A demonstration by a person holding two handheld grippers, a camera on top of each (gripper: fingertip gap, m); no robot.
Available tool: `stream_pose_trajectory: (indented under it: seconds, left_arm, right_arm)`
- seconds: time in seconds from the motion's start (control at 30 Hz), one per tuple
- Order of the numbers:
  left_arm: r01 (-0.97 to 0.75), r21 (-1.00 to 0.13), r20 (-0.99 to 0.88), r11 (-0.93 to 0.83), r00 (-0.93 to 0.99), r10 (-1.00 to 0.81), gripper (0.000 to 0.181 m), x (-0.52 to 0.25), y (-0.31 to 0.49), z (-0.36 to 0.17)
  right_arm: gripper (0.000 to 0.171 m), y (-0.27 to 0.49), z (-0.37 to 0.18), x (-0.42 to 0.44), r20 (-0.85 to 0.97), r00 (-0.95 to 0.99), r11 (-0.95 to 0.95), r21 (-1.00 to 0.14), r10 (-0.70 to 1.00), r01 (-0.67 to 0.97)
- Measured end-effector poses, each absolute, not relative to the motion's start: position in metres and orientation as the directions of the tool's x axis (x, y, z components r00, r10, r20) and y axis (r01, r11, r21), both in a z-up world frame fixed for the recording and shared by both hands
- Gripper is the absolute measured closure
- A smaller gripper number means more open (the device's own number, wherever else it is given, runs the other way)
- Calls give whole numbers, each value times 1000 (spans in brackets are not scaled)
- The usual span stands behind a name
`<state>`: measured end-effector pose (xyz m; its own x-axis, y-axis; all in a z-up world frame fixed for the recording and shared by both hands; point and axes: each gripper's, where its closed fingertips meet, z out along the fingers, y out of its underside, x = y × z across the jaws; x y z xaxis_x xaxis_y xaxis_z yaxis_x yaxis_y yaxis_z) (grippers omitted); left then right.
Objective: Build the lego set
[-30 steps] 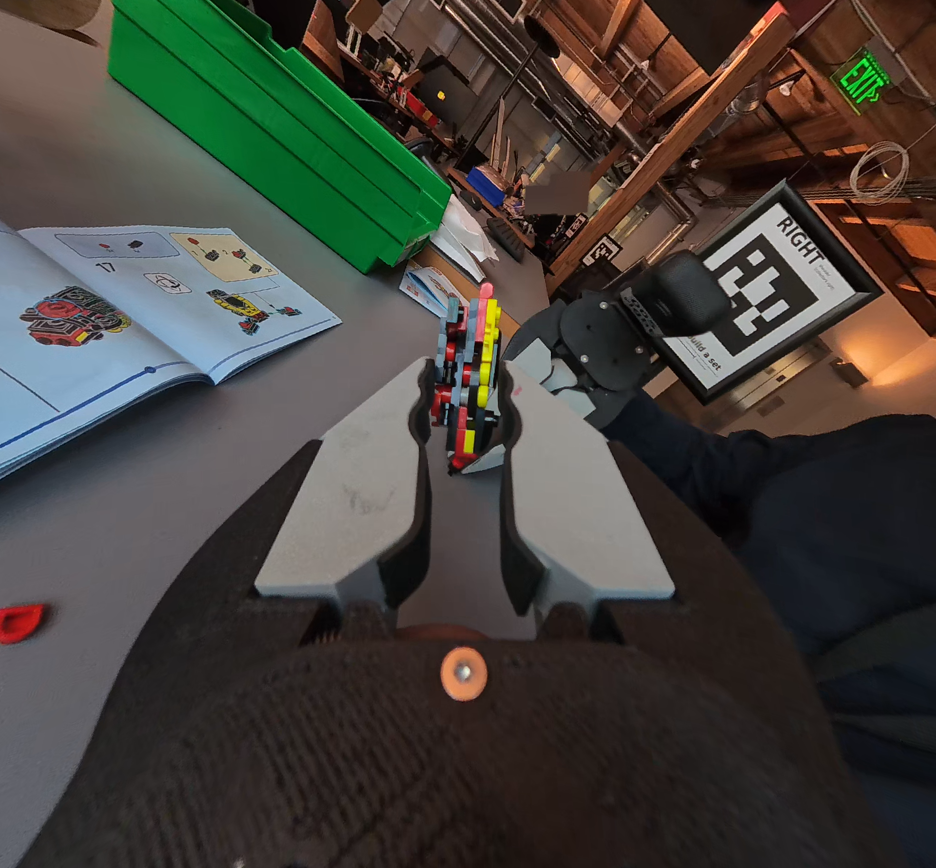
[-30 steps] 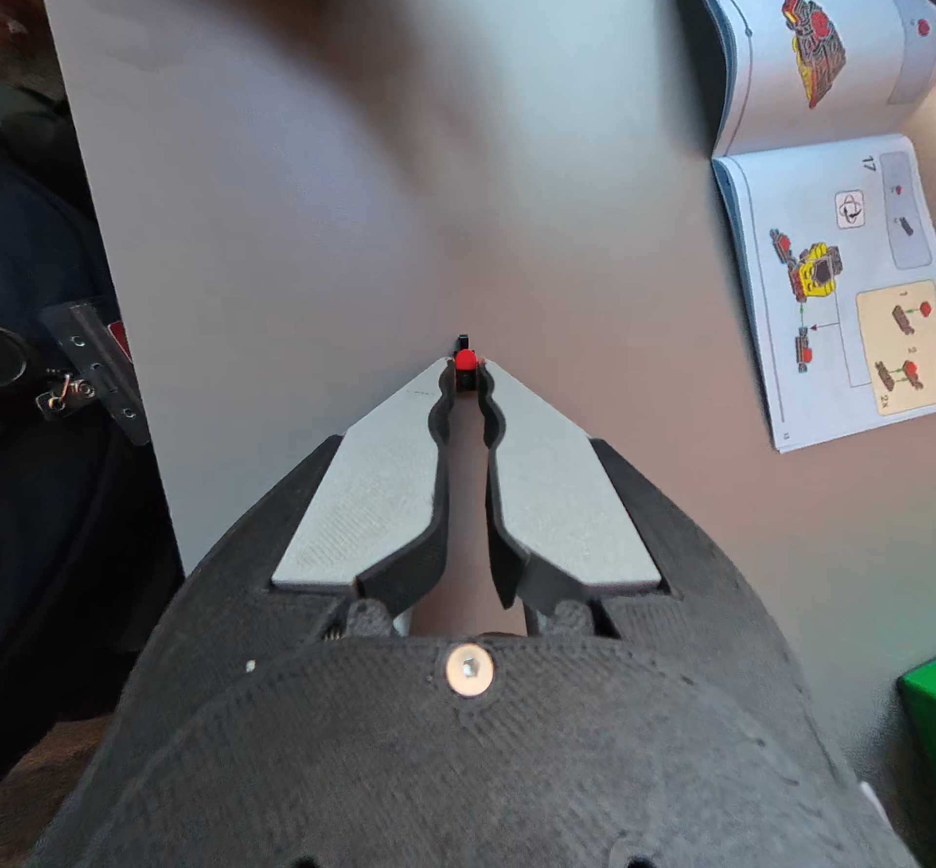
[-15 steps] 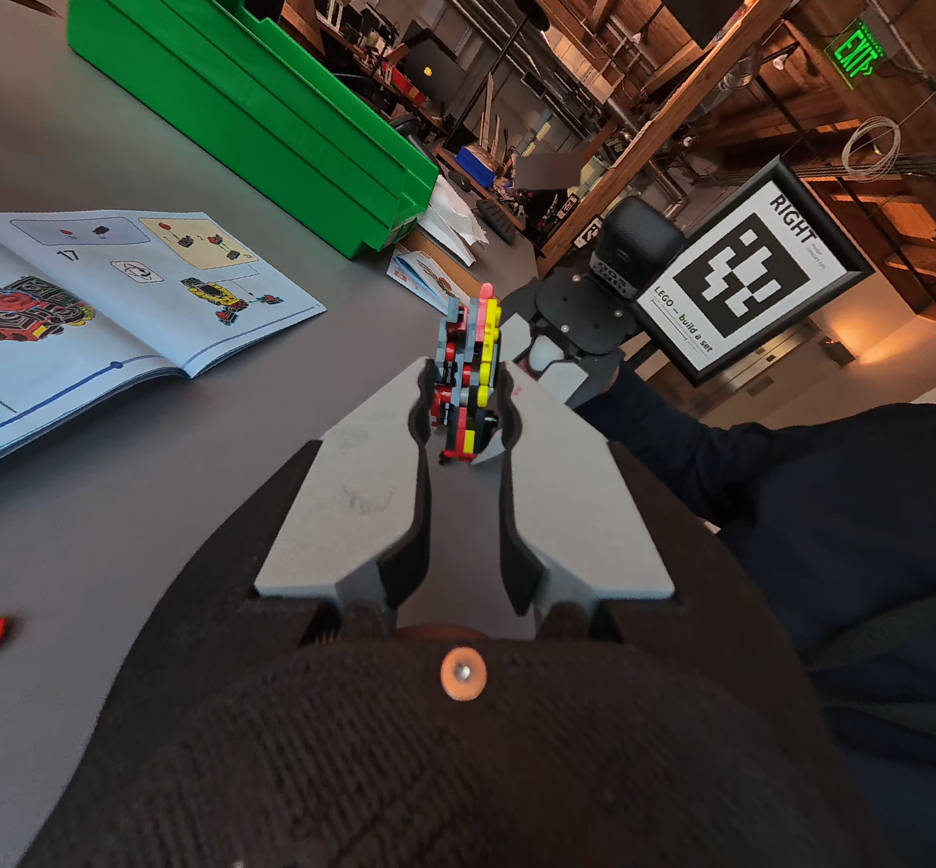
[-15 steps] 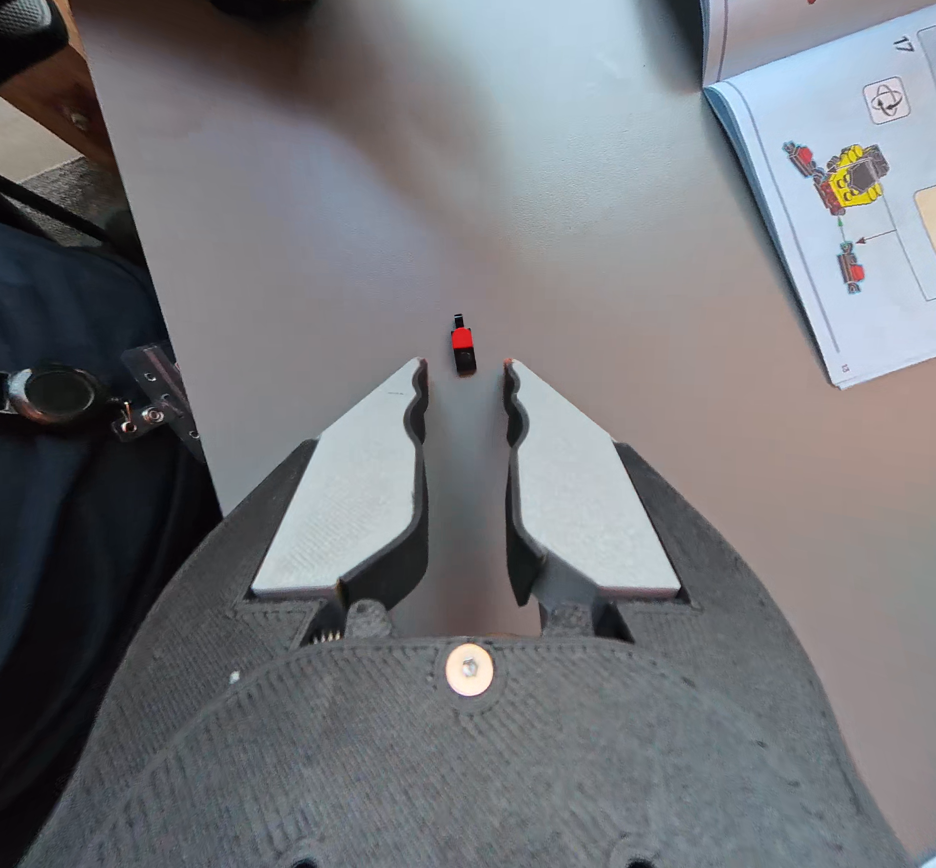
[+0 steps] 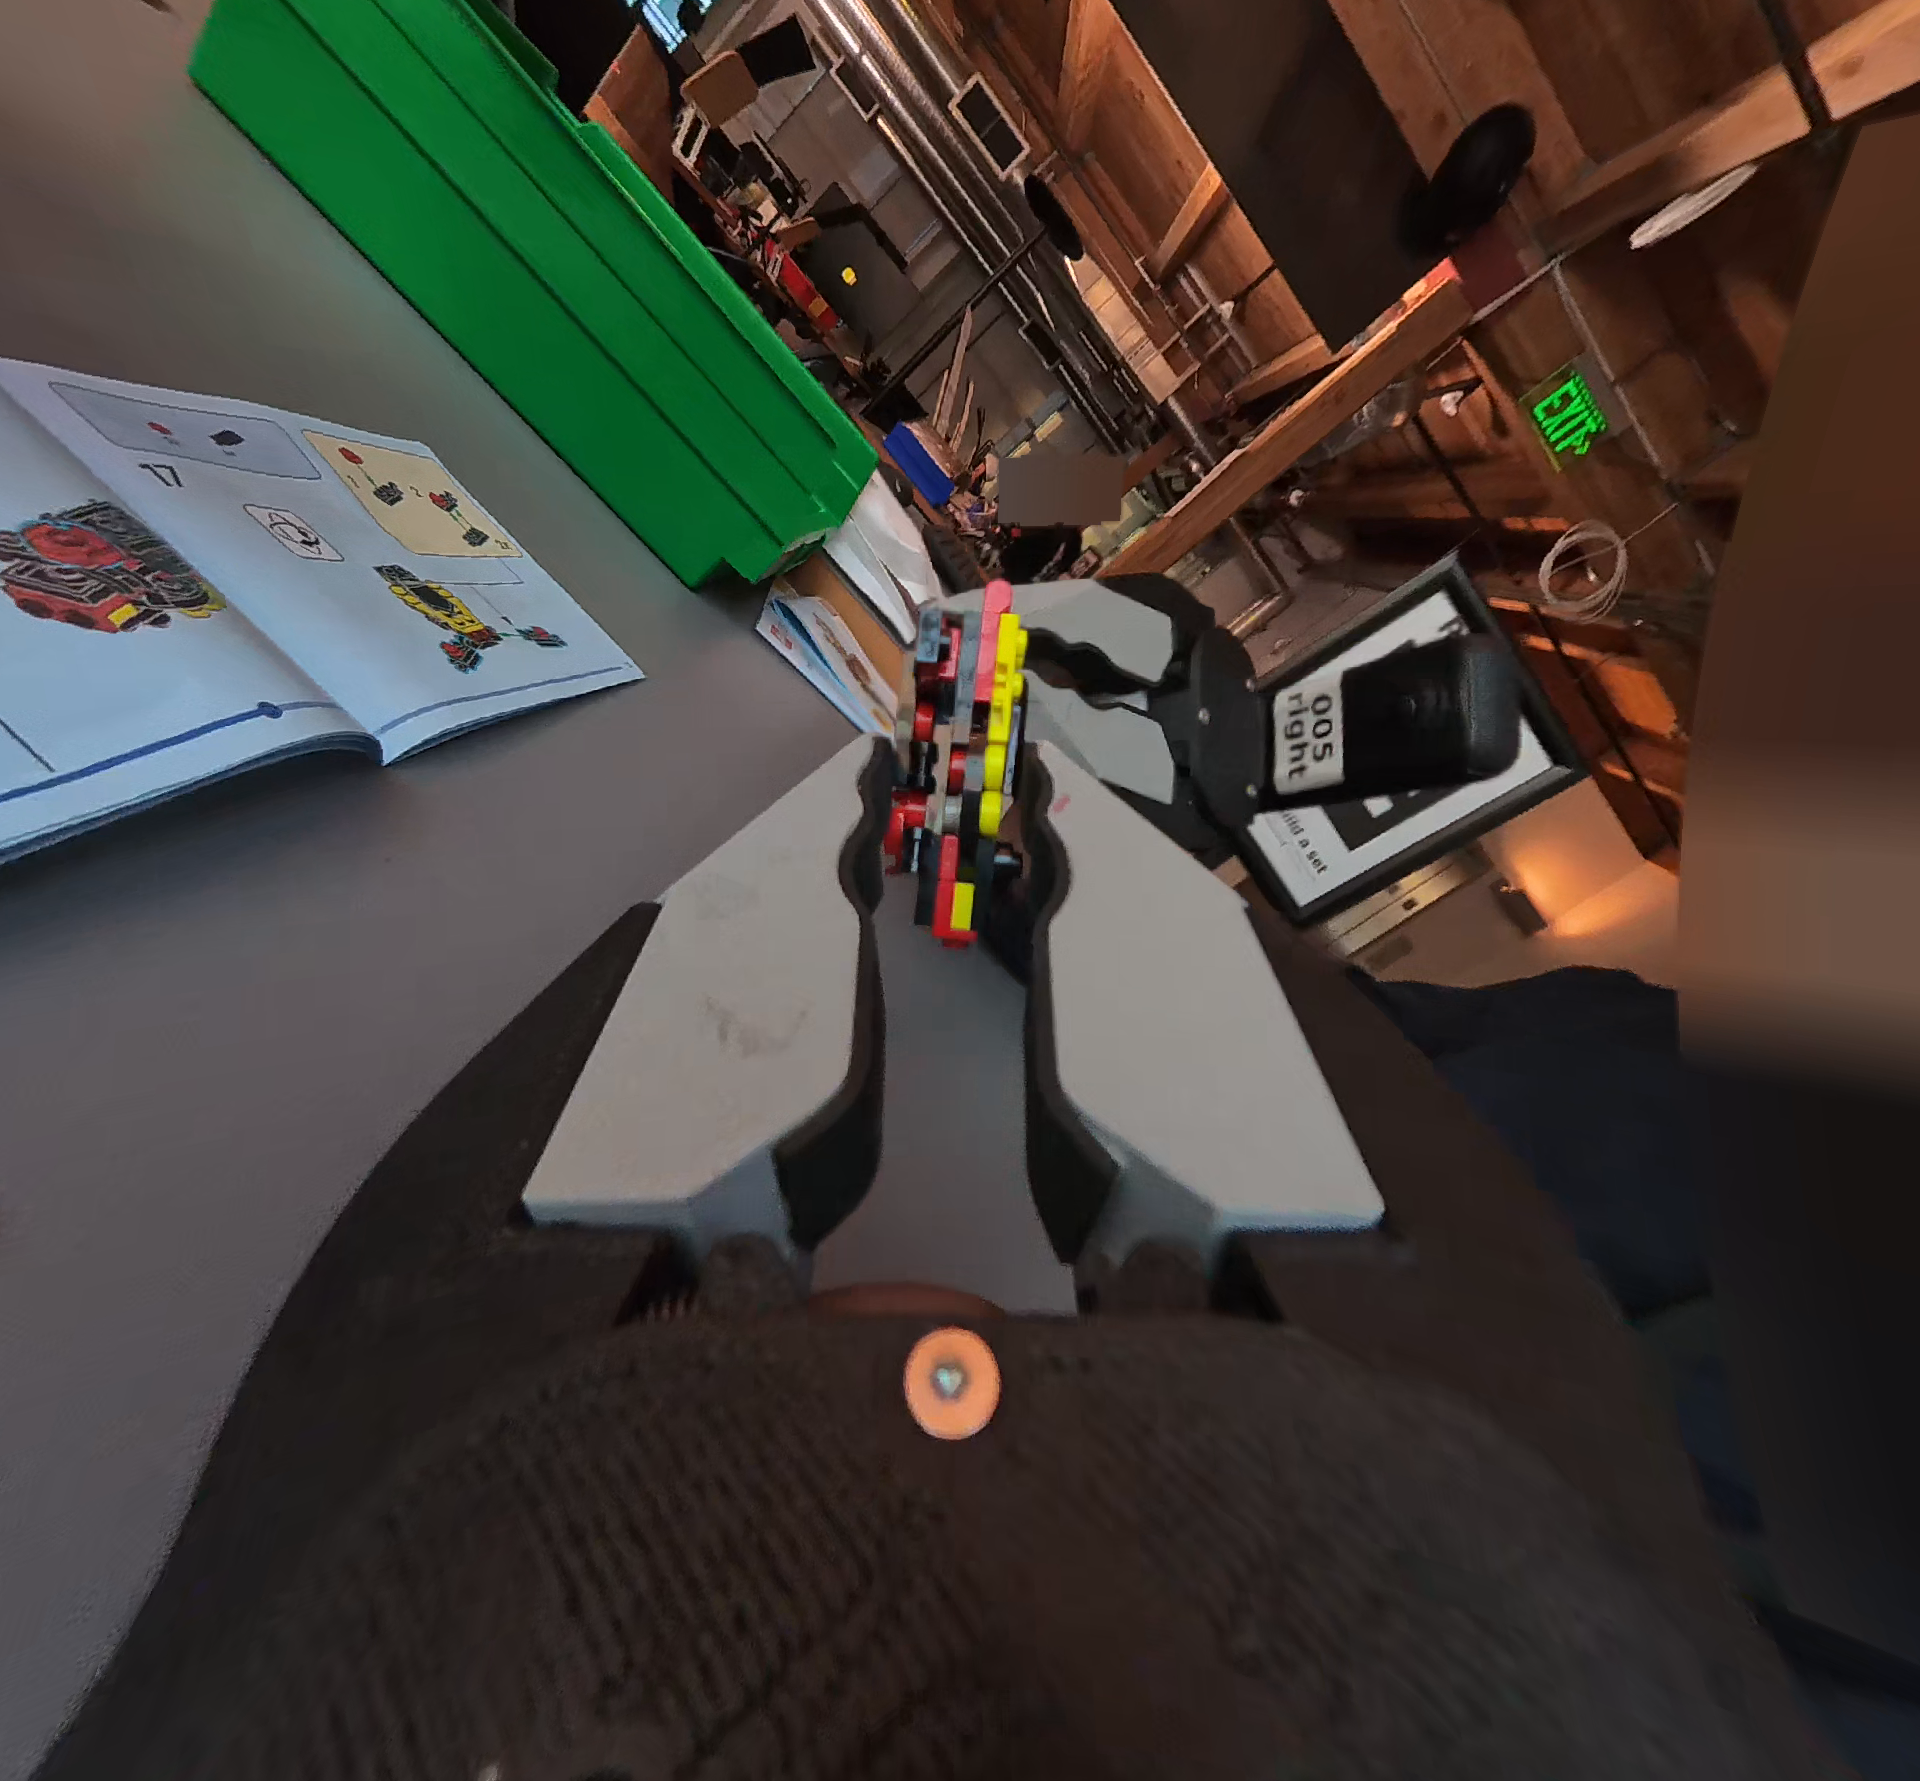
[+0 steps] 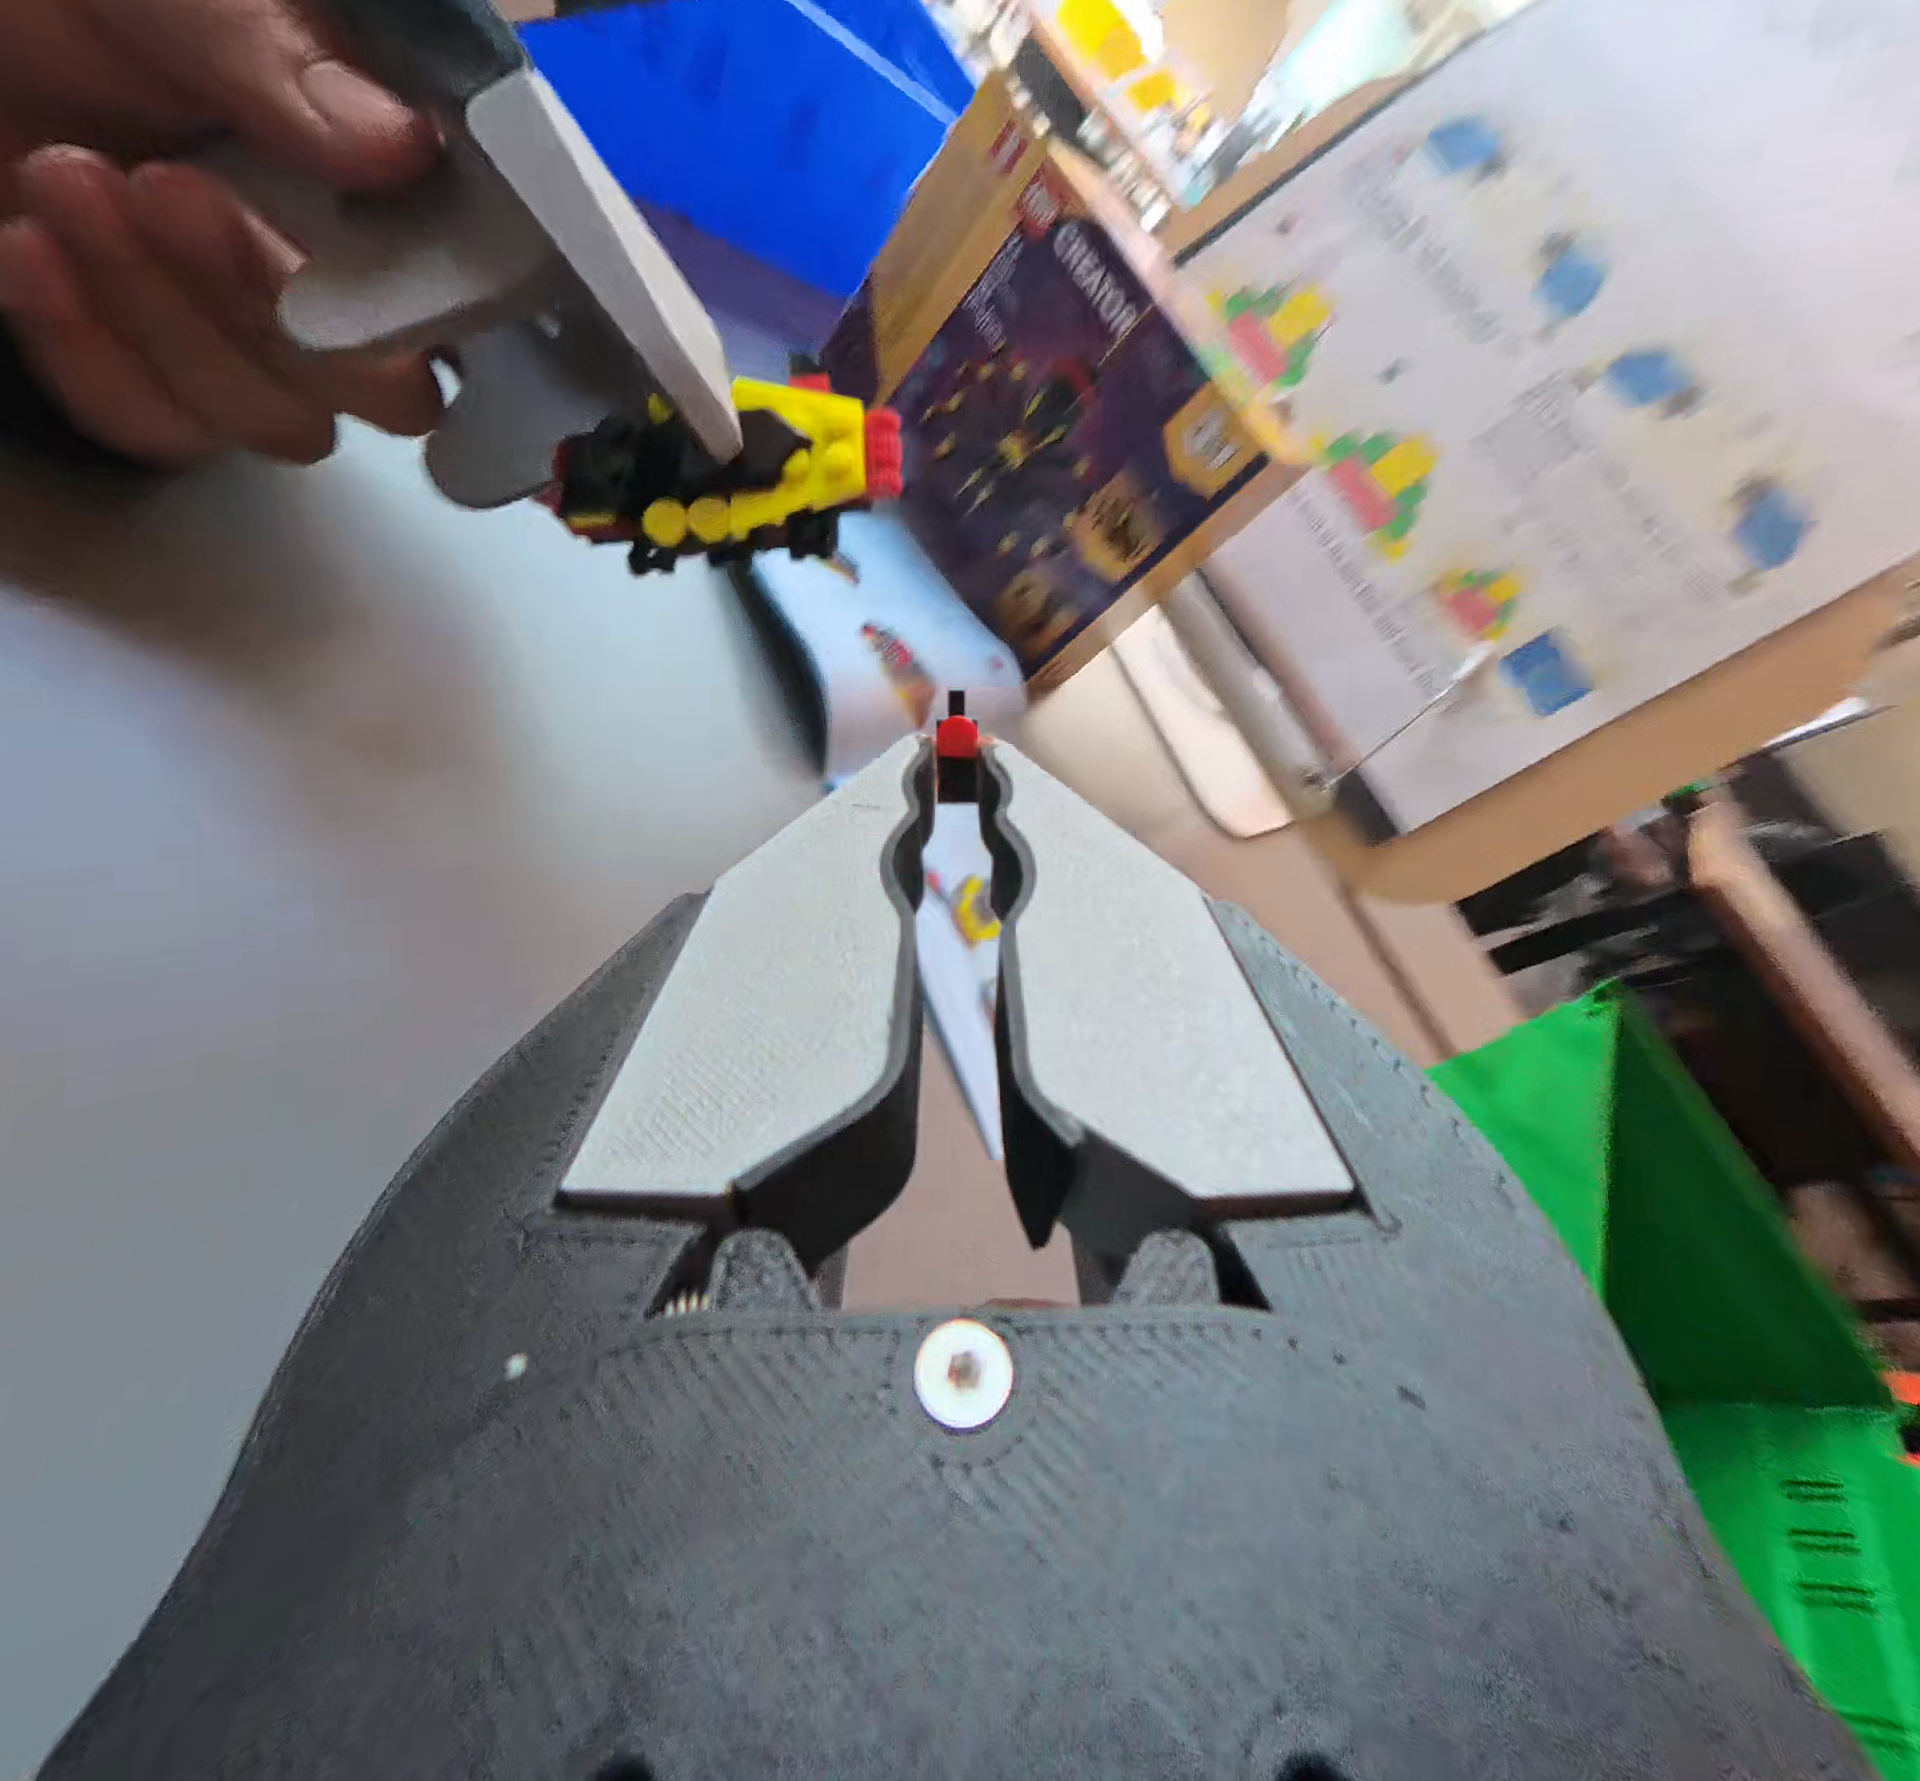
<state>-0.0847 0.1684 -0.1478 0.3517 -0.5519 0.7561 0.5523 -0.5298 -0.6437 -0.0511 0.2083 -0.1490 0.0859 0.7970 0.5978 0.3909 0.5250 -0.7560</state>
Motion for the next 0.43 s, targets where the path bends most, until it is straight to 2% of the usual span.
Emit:
stream_pose_trajectory:
  seconds: [0.03, 0.1, 0.17, 0.33, 0.43]
  left_arm:
    - [578, -612, 777, -539, 311, -548, 159, -86, 168, -145]
    - [643, -526, 812, -556, 185, -554, 160, -91, 167, -133]
    - [681, -481, 831, -552, 155, -534, 160, -100, 170, -133]
    - [661, -544, 803, -516, 233, -548, 159, -99, 172, -135]
    - [655, -544, 793, -524, 198, -576, 160, -93, 168, -130]
  right_arm:
    - [167, 209, -145, -57, 636, 98, 561, -735, 766, 380]
    - [167, 208, -146, -68, 706, 97, 623, -674, 702, 398]
    - [167, 206, -147, -75, 765, 98, 671, -612, 637, 418]
    - [167, 198, -148, -81, 788, 89, 690, -582, 609, 431]
    - [167, 192, -144, -81, 784, 95, 694, -593, 614, 408]
